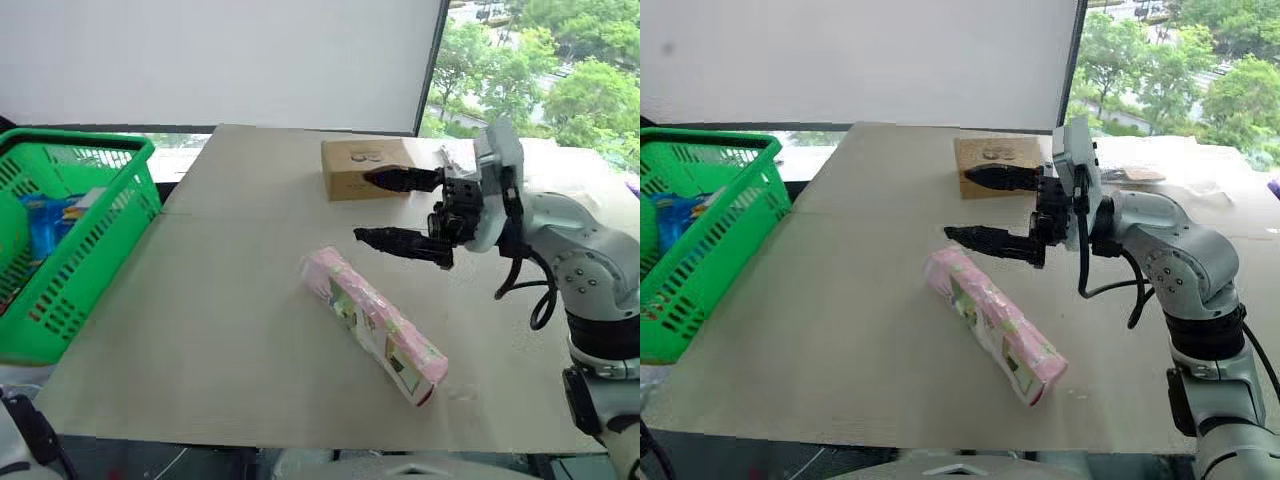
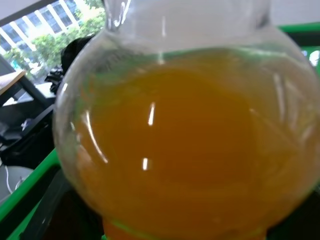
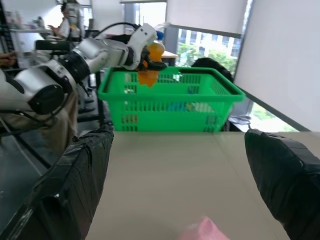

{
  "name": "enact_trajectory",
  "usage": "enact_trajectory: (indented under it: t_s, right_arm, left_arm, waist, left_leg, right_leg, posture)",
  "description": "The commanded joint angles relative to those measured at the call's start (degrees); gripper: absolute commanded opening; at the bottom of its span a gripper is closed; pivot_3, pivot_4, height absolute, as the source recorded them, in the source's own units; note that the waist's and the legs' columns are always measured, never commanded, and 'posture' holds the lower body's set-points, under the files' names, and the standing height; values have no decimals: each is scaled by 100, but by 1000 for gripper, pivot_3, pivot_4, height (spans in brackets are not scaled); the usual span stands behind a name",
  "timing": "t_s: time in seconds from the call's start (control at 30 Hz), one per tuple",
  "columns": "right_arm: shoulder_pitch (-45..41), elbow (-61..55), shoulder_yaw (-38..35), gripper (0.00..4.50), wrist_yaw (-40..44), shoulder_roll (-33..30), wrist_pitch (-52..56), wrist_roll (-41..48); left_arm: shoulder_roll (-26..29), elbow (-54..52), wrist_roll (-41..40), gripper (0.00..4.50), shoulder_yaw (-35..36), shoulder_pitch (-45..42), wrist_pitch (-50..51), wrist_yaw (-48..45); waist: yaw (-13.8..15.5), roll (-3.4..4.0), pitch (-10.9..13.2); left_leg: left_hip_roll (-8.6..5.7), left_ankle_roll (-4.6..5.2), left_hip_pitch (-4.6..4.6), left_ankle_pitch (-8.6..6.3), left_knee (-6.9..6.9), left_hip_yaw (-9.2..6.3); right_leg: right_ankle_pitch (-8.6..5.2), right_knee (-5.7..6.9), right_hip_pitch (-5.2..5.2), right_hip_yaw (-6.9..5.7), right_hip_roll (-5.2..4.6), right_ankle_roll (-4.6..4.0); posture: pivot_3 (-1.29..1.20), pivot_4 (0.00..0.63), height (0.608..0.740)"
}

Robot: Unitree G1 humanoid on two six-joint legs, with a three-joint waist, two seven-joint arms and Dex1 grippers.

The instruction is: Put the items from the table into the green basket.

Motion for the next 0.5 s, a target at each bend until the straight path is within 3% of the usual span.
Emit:
enact_trajectory:
  t_s: [0.03,0.07,0.1,0.13,0.23,0.37,0.5]
  right_arm:
    - [-83,-167,-159,4500,-256,25,83,100]
    - [-62,-180,-150,4500,-270,20,82,82]
    - [-25,-203,-131,4500,-266,-3,68,48]
    - [21,-235,-113,4500,-262,-30,48,11]
    - [118,-276,-115,4500,-276,-79,22,-37]
    - [475,-326,-143,4500,-181,-359,-218,-397]
    - [852,-312,-279,4500,-96,-591,-397,-577]
  left_arm:
    - [119,-9,-177,2950,50,-181,-445,22]
    - [90,47,-167,2950,-12,-179,-578,48]
    - [73,64,-181,3989,-89,-153,-678,-16]
    - [68,60,-205,4397,-169,-125,-756,-112]
    - [68,203,-239,4470,-299,-325,-945,-17]
    - [96,594,-231,4470,-399,-997,-1953,328]
    - [-164,552,-599,4470,-769,-1448,-2109,-497]
  waist:
    - [72,-2,-2]
    - [73,-4,-3]
    - [72,-3,-3]
    - [69,-3,-3]
    - [41,-4,-9]
    - [16,-24,-22]
    - [10,-12,-27]
  left_leg:
    - [0,-4,3,2,2,11]
    - [1,-6,4,4,2,11]
    - [3,-9,6,6,1,11]
    - [6,-13,7,8,0,11]
    - [12,-15,7,10,-6,13]
    - [13,-13,7,10,-8,16]
    - [11,-9,4,11,-7,25]
  right_leg:
    - [8,1,-1,9,-1,2]
    - [9,2,0,9,-1,1]
    - [11,4,-1,8,1,-2]
    - [13,8,-3,7,4,-5]
    - [15,12,-10,9,7,-9]
    - [15,12,-14,13,10,-9]
    - [16,9,-14,18,6,-8]
  posture:
    - [139,0,740]
    - [135,0,740]
    - [128,0,740]
    - [121,0,740]
    - [112,0,740]
    - [99,0,740]
    - [79,0,740]
